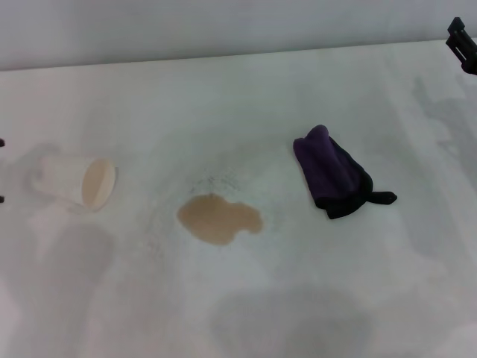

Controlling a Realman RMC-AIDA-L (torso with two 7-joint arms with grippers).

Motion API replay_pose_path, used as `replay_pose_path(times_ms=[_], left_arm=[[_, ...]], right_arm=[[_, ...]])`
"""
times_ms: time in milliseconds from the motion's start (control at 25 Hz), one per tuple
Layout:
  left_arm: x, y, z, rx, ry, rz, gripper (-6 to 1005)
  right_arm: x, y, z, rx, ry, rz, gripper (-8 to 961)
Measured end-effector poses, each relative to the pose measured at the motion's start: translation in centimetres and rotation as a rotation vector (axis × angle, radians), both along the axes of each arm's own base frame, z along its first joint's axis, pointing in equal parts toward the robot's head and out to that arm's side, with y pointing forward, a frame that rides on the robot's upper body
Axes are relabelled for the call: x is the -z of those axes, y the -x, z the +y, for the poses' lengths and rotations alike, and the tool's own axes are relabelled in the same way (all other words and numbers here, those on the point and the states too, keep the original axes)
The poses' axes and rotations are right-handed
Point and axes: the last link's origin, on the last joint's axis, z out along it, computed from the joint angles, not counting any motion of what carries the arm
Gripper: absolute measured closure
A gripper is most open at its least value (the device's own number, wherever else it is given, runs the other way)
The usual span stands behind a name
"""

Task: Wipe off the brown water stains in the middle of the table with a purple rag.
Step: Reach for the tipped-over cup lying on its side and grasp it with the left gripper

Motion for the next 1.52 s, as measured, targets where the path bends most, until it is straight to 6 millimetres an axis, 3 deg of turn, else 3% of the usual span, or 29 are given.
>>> replay_pose_path(times_ms=[280, 680, 1160, 1520], left_arm=[[0.2, -1.1, 1.4, 0.138, -0.004, 0.000, 127], [2.0, -1.6, 2.4, 0.157, 0.075, 0.070, 128], [6.1, -1.2, 3.7, 0.221, 0.130, 0.086, 127], [8.1, -0.7, 3.8, 0.245, 0.147, 0.084, 127]], right_arm=[[0.0, -0.4, -0.3, 0.012, 0.002, 0.002, 82], [-0.1, -0.4, -0.3, 0.011, -0.002, 0.003, 82], [-0.5, -0.5, -0.1, 0.021, -0.021, 0.011, 83], [-0.5, -0.6, -0.3, 0.024, -0.023, 0.012, 83]])
